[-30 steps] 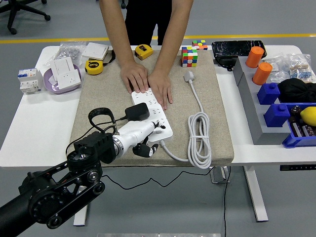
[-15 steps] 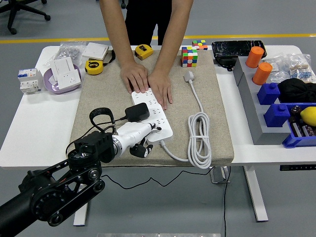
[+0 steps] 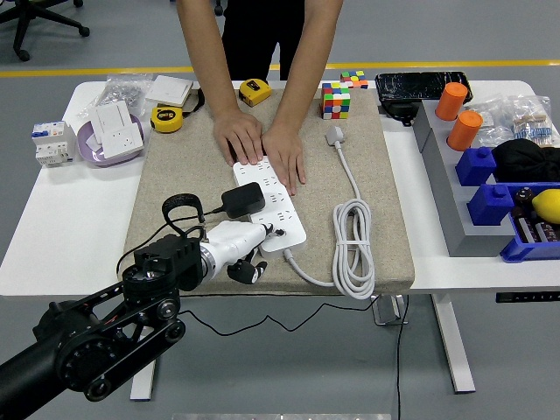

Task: Pick up the plug,place it near the board,insert it into the board,press the button

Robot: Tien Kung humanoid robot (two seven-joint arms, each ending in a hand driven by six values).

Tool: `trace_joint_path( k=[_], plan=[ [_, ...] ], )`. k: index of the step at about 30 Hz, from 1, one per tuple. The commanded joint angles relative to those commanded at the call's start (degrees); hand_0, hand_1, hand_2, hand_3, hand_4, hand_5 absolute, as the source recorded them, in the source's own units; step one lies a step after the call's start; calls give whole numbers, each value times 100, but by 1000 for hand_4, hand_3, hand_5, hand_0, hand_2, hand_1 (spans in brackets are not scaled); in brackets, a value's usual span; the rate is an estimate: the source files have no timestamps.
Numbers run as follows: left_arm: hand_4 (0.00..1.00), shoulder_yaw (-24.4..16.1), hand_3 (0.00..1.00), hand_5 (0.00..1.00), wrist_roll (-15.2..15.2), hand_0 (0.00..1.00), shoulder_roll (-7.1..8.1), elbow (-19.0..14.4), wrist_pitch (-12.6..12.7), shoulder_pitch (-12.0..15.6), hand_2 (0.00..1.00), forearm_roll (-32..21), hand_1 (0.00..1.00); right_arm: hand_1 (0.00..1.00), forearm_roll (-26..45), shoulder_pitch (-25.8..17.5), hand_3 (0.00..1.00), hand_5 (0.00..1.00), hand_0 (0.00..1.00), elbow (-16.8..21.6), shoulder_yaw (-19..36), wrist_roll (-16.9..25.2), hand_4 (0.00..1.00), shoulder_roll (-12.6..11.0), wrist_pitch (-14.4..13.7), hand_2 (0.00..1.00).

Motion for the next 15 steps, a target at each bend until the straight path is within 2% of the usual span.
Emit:
trace_joint_path(
  k=[8,13,15],
  plan=[
    [516,-26,772,2,-39,129,15,-46,37,0,149,72,21,853,16,-8,819,844,925,0,-23,0,998,-5,-3,791],
    [510,-175,755,2,-90,130,28,-333,97,83,149,142,22,852,24,-16,819,845,925,0,-36,1,998,-2,-4,790],
    [510,-331,755,2,-310,130,2,-515,370,190,149,121,22,852,21,-26,819,845,925,0,-37,0,998,4,-3,790]
  ],
)
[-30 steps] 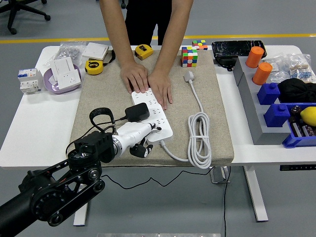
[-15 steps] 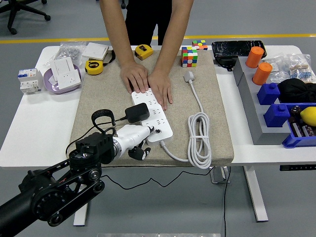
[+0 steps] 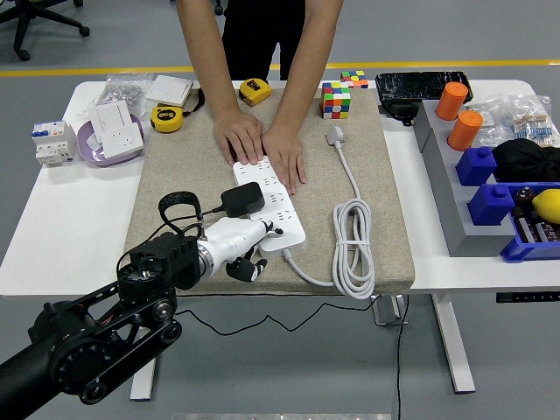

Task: Pick up the plug,place it near the board,insert it into the board,press the button

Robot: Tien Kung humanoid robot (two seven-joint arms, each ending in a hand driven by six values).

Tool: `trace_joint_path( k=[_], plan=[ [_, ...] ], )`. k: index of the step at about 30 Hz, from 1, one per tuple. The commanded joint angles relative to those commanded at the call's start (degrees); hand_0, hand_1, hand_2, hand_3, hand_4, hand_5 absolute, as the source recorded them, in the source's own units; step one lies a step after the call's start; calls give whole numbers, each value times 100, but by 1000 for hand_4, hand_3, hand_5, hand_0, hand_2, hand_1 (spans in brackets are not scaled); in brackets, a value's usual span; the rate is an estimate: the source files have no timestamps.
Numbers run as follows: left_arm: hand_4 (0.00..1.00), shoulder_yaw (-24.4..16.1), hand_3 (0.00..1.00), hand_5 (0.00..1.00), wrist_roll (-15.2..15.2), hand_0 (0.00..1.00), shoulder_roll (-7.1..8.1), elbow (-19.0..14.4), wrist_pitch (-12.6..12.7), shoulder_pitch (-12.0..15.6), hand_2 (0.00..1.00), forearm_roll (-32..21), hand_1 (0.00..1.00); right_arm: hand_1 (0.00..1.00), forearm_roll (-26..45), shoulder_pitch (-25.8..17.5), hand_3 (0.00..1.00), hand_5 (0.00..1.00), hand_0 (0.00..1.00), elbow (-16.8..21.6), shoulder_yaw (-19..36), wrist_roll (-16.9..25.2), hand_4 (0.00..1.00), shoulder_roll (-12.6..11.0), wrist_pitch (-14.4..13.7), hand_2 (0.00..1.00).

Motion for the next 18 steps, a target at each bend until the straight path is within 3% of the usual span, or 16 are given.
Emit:
trace_joint_path(
  k=[1,4,6,7,9,12,13,18],
  plan=[
    [548,-56,669,190,-127,221,-9,-52,156,46,220,-61,109,853,-3,-4,818,845,925,0,2,-1,998,2,1,791],
    [548,-285,669,190,-691,221,-47,-188,772,276,220,-526,109,853,-10,-19,818,845,925,0,12,-2,998,10,3,791],
    [548,-430,669,190,-1026,221,-72,-252,1049,428,220,-868,109,853,-16,-24,818,845,925,0,21,-2,998,14,2,791],
    [794,-524,723,231,-1239,589,-87,-297,1187,546,503,-1123,488,852,-15,-26,819,844,925,0,19,1,998,16,3,791],
    [794,-640,723,231,-1605,589,-103,-383,1398,778,503,-1606,488,852,-25,-29,819,844,925,0,42,-2,998,21,4,791],
    [794,-742,723,231,-1997,589,-145,-478,1500,1109,503,-2314,488,852,-55,-37,819,844,925,0,84,-8,998,29,6,791],
    [901,-774,976,285,-2072,810,-160,-492,1499,1205,903,-2575,907,849,-62,-38,818,843,926,0,98,-10,998,31,5,791],
    [901,-951,976,285,-2341,810,-199,-505,1533,1614,903,-3729,907,849,-77,-36,818,843,926,0,114,-1,998,53,8,791]
  ],
)
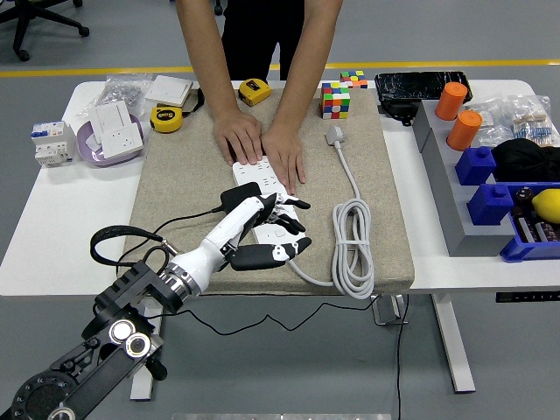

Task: Pick up the plug,place it near the board,insert it into the board,press the button

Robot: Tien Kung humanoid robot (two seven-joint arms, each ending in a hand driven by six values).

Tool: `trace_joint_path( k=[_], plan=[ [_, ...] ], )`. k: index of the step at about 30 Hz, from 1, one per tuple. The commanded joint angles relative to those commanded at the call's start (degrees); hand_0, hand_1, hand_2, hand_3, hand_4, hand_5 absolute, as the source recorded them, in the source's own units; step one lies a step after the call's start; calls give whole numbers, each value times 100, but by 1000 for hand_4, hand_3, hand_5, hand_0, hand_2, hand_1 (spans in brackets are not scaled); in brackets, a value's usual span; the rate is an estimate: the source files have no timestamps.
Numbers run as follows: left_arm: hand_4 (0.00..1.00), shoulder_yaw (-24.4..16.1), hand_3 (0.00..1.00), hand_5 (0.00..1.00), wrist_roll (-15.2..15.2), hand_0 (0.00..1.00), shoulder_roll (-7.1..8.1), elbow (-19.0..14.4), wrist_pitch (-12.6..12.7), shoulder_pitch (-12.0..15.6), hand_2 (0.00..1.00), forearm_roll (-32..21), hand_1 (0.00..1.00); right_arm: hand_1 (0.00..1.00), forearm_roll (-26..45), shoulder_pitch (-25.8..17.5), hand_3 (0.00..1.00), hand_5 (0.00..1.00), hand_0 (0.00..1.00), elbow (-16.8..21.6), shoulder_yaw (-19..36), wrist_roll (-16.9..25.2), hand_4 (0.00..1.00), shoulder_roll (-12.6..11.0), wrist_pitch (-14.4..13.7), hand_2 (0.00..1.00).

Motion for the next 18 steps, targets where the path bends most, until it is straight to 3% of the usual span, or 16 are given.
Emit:
trace_joint_path(
  k=[1,6,7,9,12,13,18],
  plan=[
    [935,-30,998,325,-29,854,7,8,26,75,977,-261,963,850,23,8,818,843,926,0,-24,11,998,0,-3,791],
    [935,-154,998,325,-132,854,66,100,106,212,977,-1452,963,850,52,32,818,843,926,0,-55,18,998,-14,-6,791],
    [941,-183,998,341,-149,760,92,128,110,189,822,-1713,820,849,32,29,818,842,926,0,-35,9,998,-17,-4,790],
    [941,-220,998,341,-153,760,133,174,141,117,822,-1963,820,849,7,20,818,842,926,0,-1,-3,998,-25,-5,790],
    [941,-199,998,341,-63,760,201,235,123,-46,822,-1473,820,849,-23,14,818,842,926,0,24,-15,998,-27,0,790],
    [829,-183,873,281,15,294,224,265,82,-117,399,-1237,264,849,-33,15,818,844,926,0,32,-18,998,-23,1,790],
    [829,30,873,281,316,294,316,462,-65,-503,399,-46,264,849,-3,28,818,844,926,0,-8,-14,998,-4,3,790]
  ],
)
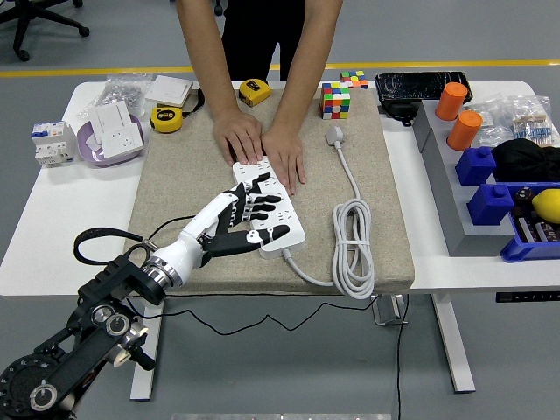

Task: Pick up the plug,place it near the board,insert it into the board,press the button

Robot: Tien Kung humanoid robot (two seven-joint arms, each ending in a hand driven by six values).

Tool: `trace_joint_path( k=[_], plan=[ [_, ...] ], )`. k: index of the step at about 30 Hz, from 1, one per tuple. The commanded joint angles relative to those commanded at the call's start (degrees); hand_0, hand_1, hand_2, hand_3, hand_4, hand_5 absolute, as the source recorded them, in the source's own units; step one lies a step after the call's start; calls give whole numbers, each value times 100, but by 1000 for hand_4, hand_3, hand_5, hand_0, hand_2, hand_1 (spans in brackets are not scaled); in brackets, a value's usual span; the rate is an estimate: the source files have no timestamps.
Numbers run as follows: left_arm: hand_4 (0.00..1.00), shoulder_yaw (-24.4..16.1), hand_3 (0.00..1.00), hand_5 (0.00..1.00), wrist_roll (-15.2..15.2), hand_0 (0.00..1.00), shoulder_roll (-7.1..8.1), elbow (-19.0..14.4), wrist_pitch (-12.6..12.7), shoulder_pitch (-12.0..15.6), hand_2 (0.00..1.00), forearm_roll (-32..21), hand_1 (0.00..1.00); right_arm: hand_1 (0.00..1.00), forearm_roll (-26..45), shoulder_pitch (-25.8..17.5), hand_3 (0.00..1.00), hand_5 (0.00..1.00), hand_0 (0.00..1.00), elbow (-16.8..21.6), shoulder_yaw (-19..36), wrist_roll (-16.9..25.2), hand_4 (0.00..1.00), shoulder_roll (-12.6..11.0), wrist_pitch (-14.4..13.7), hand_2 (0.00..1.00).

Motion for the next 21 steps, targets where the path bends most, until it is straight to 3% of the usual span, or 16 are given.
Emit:
trace_joint_path(
  k=[1,6,7,15,21],
  plan=[
    [552,72,737,142,60,224,14,53,-27,-101,203,261,79,847,7,4,818,843,926,0,-8,1,998,1,-1,790],
    [552,321,737,142,340,224,45,228,-204,-417,203,1452,79,847,13,18,818,843,926,0,-24,1,998,-10,-1,790],
    [481,382,706,6,415,185,58,255,-282,-483,156,1713,38,847,3,19,817,844,926,0,-20,-3,998,-12,1,790],
    [491,596,699,2,787,185,61,338,-672,-720,147,3562,25,846,9,33,818,844,926,0,-77,-5,998,-32,6,789],
    [493,678,724,2,1033,180,19,439,-851,-786,148,4122,21,846,-6,21,818,845,926,0,-86,-10,998,-28,10,789]
  ],
)
